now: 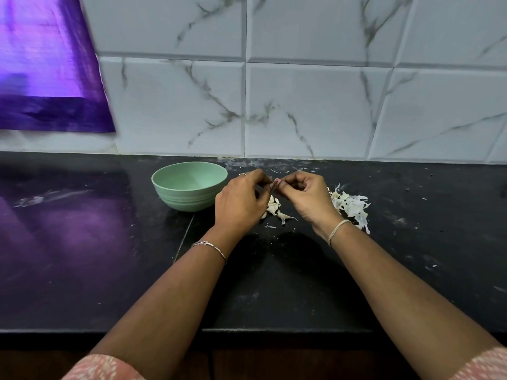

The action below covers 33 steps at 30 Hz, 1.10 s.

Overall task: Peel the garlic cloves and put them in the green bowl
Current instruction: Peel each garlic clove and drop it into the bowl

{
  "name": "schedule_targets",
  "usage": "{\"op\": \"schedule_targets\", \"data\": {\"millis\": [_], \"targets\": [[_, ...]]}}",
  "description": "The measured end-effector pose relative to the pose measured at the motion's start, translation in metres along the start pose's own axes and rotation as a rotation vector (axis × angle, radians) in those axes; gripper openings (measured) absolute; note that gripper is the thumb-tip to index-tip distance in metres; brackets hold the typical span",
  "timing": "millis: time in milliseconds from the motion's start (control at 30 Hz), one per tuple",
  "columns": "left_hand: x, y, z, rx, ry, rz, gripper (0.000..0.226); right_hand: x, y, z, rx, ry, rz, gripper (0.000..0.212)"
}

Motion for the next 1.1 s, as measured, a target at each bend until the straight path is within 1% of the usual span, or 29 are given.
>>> {"op": "schedule_targets", "data": {"millis": [133, 267, 367, 433, 500, 533, 600, 667, 767, 867, 967, 1033, 1100], "targets": [[-0.003, -0.007, 0.004, 0.024, -0.059, -0.065, 0.011, 0.0, 0.002, -0.001, -0.005, -0.004, 0.012, 0.007], [-0.004, -0.012, 0.003, 0.052, -0.077, -0.114, 0.014, 0.001, 0.002, 0.0, 0.022, -0.01, 0.001, 0.012], [-0.004, -0.013, 0.001, 0.033, -0.069, -0.099, 0.015, -0.001, 0.002, -0.001, 0.098, -0.01, -0.025, 0.011], [-0.001, -0.008, -0.004, -0.073, -0.023, -0.033, 0.011, -0.002, 0.001, -0.001, 0.129, -0.015, -0.036, 0.009], [0.003, 0.002, -0.011, -0.289, 0.056, 0.102, 0.005, -0.001, -0.001, -0.001, 0.117, -0.018, -0.027, 0.007], [0.004, 0.007, -0.015, -0.421, 0.106, 0.188, 0.005, 0.0, -0.001, 0.0, 0.078, -0.02, -0.01, 0.007], [0.003, 0.014, -0.023, -0.665, 0.203, 0.35, 0.004, 0.003, 0.0, 0.001, -0.078, -0.021, 0.061, 0.007], [0.001, 0.018, -0.032, -0.841, 0.296, 0.472, 0.006, 0.004, 0.005, 0.001, -0.229, -0.018, 0.149, 0.006], [-0.005, 0.019, -0.038, -0.953, 0.392, 0.614, 0.01, 0.003, 0.014, -0.002, -0.35, 0.0, 0.255, 0.005], [-0.009, 0.022, -0.043, -1.025, 0.477, 0.7, 0.007, 0.002, 0.017, -0.004, -0.371, 0.027, 0.286, 0.004], [-0.012, 0.023, -0.049, -1.091, 0.539, 0.732, 0.006, 0.003, 0.014, -0.004, -0.3, 0.028, 0.247, 0.006], [-0.01, 0.023, -0.049, -1.095, 0.514, 0.712, 0.006, 0.004, 0.01, -0.003, -0.195, 0.035, 0.185, 0.003], [-0.008, 0.024, -0.045, -1.082, 0.464, 0.686, 0.004, 0.003, 0.008, -0.003, -0.104, 0.041, 0.144, 0.006]]}}
Point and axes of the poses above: each hand's wrist, its own x-axis towards the middle knuckle, its own z-axis out of the back of the hand, y = z × x, the point moved 8 cm from there along x, towards the middle knuckle, and after that the axes turned 9 degrees about z, right-handed, at the moved point
